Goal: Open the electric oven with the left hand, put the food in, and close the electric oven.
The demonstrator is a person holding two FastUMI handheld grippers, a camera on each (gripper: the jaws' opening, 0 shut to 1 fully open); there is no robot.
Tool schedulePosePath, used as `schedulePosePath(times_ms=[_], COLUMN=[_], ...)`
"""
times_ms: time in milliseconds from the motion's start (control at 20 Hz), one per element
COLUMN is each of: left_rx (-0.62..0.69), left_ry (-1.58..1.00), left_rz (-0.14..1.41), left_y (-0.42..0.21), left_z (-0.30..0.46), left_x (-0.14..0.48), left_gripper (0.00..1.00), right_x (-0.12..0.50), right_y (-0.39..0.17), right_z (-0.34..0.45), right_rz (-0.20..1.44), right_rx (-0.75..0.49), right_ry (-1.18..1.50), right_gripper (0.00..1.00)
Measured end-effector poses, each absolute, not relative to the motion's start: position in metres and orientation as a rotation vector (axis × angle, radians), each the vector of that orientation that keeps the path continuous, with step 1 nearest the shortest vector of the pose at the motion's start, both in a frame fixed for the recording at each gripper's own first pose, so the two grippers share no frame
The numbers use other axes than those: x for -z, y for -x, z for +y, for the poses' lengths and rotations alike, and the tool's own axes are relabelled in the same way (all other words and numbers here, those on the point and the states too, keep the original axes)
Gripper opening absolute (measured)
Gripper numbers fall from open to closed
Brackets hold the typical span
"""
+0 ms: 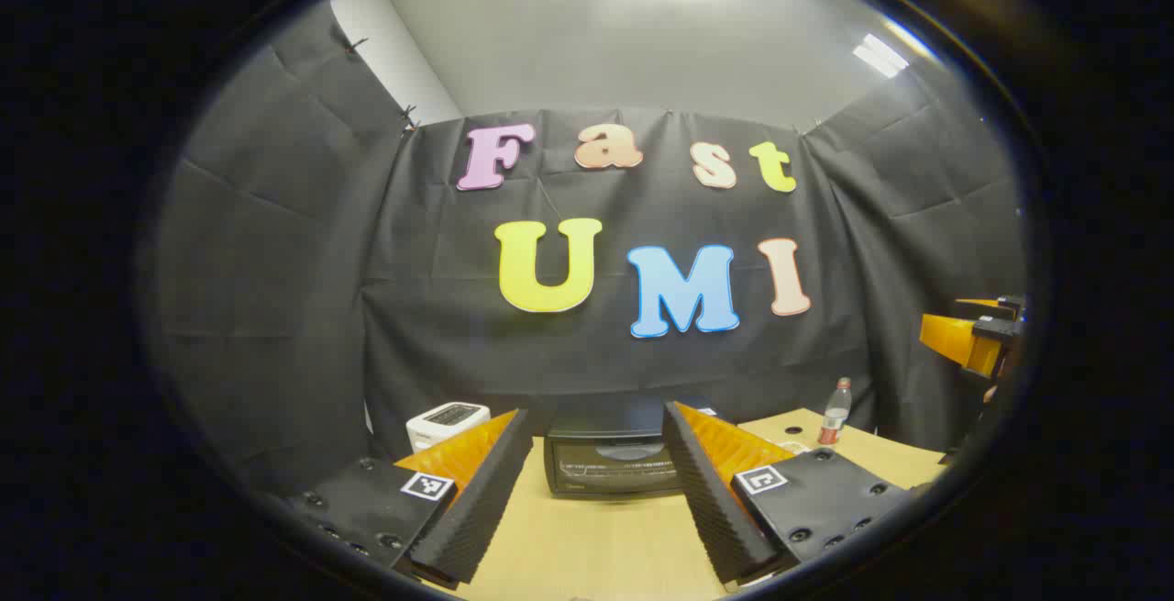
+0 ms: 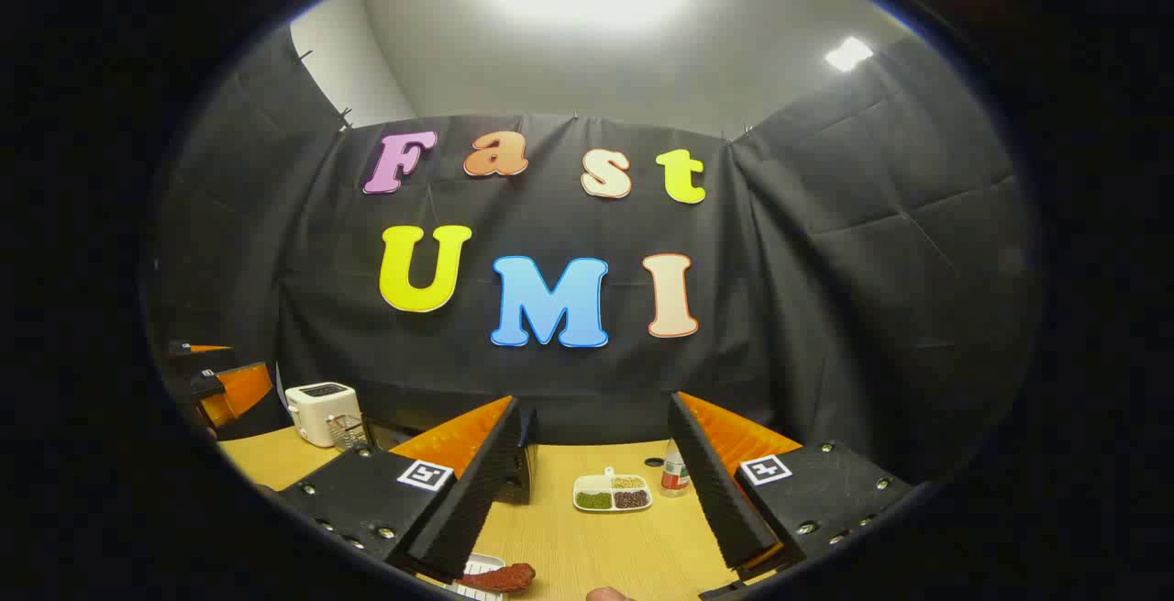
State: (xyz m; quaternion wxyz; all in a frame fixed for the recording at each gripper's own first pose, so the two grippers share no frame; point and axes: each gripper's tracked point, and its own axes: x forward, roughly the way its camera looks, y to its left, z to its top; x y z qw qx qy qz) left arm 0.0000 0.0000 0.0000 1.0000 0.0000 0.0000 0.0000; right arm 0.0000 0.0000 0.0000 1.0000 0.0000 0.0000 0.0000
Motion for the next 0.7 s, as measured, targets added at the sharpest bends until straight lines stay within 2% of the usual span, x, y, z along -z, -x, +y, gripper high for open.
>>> schedulePosePath(times_ms=[50,150,450,700], left_rx=[0.002,0.003,0.005,-0.011], left_ry=[-0.002,-0.003,0.000,-0.001], left_rz=[-0.002,-0.005,0.002,0.002], left_y=[0.002,0.005,0.012,0.019], left_z=[-0.001,-0.003,-0.012,-0.018], left_x=[-0.001,-0.001,0.001,0.000], left_gripper=[0.90,0.90,1.00,1.00], right_x=[-0.001,-0.001,-0.001,0.000], right_y=[0.001,0.003,0.005,0.006], right_z=[-0.001,-0.001,-0.004,-0.007], right_rz=[0.000,-0.001,0.002,0.000], right_rx=[-0.001,-0.004,-0.021,-0.036], right_ry=[0.000,0.002,0.004,-0.004], right_gripper=[0.98,0.98,0.98,0.98])
